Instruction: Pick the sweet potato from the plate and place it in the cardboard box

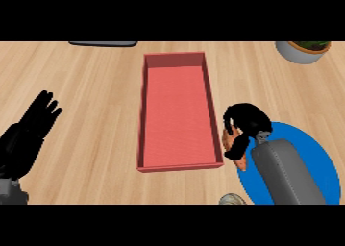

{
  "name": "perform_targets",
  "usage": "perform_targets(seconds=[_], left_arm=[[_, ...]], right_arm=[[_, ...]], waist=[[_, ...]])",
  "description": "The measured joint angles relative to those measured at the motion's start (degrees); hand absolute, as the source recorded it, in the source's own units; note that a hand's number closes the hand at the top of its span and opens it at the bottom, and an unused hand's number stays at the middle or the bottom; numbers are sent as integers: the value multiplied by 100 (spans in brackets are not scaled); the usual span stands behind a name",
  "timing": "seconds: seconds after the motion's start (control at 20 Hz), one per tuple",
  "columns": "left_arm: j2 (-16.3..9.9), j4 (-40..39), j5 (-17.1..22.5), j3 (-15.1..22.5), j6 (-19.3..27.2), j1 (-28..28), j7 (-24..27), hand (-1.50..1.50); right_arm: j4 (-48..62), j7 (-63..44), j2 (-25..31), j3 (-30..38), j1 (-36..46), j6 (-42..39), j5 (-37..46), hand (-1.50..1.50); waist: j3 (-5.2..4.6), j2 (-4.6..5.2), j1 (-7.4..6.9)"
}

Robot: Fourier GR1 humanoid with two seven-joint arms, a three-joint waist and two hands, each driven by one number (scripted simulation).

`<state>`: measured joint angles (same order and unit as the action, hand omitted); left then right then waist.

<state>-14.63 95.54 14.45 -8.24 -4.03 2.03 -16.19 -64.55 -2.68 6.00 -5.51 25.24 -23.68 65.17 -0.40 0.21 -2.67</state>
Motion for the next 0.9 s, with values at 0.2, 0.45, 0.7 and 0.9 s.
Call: perform_targets(seconds=[0.2, 0.45, 0.7, 0.9], left_arm=[[13, -29, 11, 90, -70, 83, -24, 0], [53, -89, -4, 262, -159, 254, -59, 0], [112, -158, -39, 459, -235, 482, -100, 0], [154, -245, -79, 552, -250, 617, -113, 0]], right_arm=[[34, -1452, -368, 108, 427, 398, 84, 150], [53, -3181, -525, -28, 1257, 904, 157, 150], [138, -4763, -578, -406, 2322, 1332, 262, 150], [297, -5668, -574, -682, 3226, 1577, 478, 150]], waist=[[7, 27, -208], [11, 55, -528], [5, 74, -824], [-7, 83, -948]])
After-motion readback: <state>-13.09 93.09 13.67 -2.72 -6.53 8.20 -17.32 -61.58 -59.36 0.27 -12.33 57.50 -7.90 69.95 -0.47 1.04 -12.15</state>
